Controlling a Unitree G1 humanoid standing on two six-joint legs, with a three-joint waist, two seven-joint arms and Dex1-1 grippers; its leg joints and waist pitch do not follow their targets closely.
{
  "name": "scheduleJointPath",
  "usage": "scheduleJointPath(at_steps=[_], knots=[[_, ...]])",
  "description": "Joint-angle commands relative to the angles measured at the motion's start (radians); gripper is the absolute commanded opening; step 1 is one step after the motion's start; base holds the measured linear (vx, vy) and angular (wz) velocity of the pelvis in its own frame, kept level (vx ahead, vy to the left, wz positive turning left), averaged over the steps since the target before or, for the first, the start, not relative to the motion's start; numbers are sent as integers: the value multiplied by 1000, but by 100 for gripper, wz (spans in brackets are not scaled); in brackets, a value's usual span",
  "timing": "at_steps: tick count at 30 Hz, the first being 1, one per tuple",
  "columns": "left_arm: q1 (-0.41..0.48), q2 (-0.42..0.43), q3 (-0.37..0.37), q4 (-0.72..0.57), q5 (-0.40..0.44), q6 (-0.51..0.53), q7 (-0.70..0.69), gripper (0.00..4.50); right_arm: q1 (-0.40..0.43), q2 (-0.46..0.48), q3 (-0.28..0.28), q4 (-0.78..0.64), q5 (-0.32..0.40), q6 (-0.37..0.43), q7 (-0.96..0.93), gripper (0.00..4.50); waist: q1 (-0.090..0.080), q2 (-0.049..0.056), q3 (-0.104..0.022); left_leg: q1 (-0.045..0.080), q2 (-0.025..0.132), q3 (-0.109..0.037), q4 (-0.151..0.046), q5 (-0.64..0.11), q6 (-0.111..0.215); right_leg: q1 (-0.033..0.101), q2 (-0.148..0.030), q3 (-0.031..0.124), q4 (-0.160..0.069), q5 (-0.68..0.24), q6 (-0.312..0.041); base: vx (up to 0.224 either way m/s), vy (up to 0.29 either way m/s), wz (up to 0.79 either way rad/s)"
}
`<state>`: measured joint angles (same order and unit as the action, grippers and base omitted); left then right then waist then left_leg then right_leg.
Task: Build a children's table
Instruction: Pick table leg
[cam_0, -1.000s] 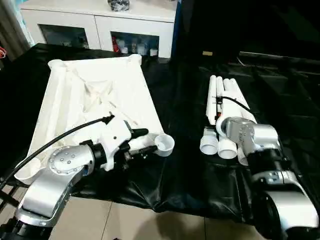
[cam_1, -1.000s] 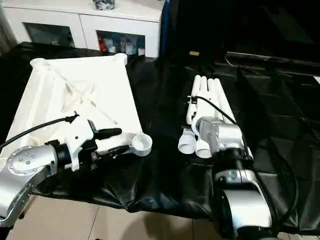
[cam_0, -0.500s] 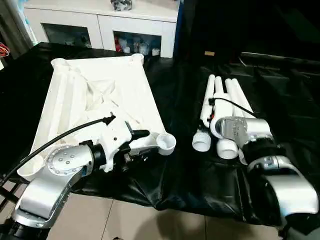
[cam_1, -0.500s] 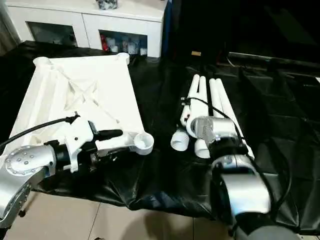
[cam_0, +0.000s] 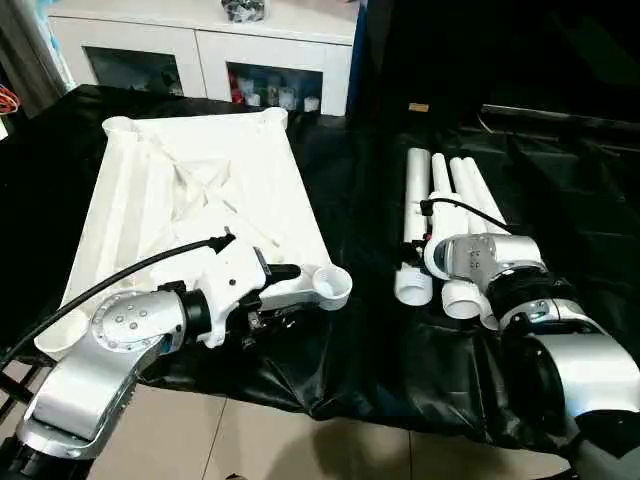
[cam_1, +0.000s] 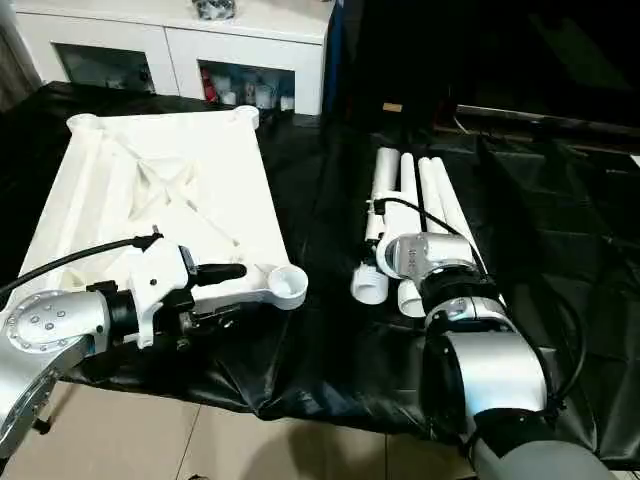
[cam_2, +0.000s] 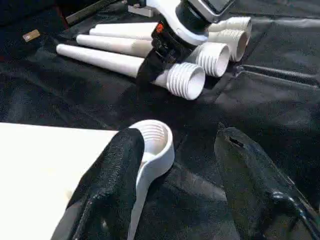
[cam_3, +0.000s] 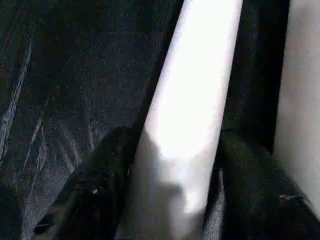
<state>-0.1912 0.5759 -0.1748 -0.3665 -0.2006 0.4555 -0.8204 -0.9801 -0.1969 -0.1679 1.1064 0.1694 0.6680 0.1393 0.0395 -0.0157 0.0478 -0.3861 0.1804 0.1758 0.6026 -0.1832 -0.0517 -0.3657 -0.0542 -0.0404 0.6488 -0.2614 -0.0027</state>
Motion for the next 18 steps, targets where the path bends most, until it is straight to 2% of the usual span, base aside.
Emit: scheduleJointPath(at_steps=[1, 2, 5, 6, 10, 12, 14, 16, 17, 18], knots=[[-4, 8, -11, -15, 13, -4, 4, 265, -9, -6, -9, 15, 7, -9, -9, 243, 3, 4, -66, 20, 45, -7, -54, -7, 1, 39, -72, 42, -51, 195, -251, 0, 0, 0], [-5, 9, -12, -15, 15, -7, 8, 265, -9, -6, -9, 22, 4, -21, -9, 221, 4, 8, -66, 20, 44, -7, -54, -9, 0, 39, -72, 42, -51, 194, -252, 0, 0, 0], [-8, 11, -13, -15, 12, -9, 10, 265, -4, -3, -23, 41, 5, -48, -24, 202, 4, 10, -66, 21, 45, -7, -54, -28, -10, 38, -72, 42, -52, 185, -255, 0, 0, 0], [-8, 10, -12, -13, 10, -11, 10, 265, -1, -1, -29, 42, 9, -53, -25, 197, 4, 14, -66, 22, 44, -8, -54, -30, -12, 37, -72, 42, -52, 185, -255, 0, 0, 0], [-23, -19, 5, -1, -1, -5, 30, 265, 18, 1, -42, 25, 21, -78, -7, 190, 4, 17, -66, 22, 45, -8, -55, -47, -20, 37, -71, 41, -52, 185, -256, 0, 0, 0], [-50, -64, 29, 24, -25, 21, 67, 265, 41, 5, -65, -9, 43, -144, 19, 189, 5, 14, -66, 22, 46, -7, -56, -60, -23, 38, -72, 42, -54, 180, -257, 0, 0, 0], [-78, -96, 40, 57, -22, 27, 107, 265, 60, 5, -62, -38, 47, -177, 49, 188, 10, 12, -67, 22, 45, -7, -56, -64, -23, 41, -73, 42, -54, 181, -255, 0, 0, 0], [-95, -118, 48, 78, -25, 33, 130, 265, 72, 7, -64, -59, 55, -187, 73, 188, 11, 10, -68, 21, 44, -9, -56, -55, -13, 41, -72, 41, -55, 186, -258, 0, 0, 0], [-142, -174, 73, 132, -33, 54, 190, 265, 94, 13, -81, -110, 88, -196, 143, 188, 12, 6, -66, 20, 44, -7, -55, -57, -6, 44, -72, 43, -56, 190, -257, 0, 0, 0], [-150, -183, 77, 140, -35, 58, 200, 265, 98, 14, -84, -119, 94, -195, 154, 188, 14, 7, -68, 21, 45, -8, -54, -55, 1, 44, -75, 44, -57, 198, -258, 0, 0, 0]])
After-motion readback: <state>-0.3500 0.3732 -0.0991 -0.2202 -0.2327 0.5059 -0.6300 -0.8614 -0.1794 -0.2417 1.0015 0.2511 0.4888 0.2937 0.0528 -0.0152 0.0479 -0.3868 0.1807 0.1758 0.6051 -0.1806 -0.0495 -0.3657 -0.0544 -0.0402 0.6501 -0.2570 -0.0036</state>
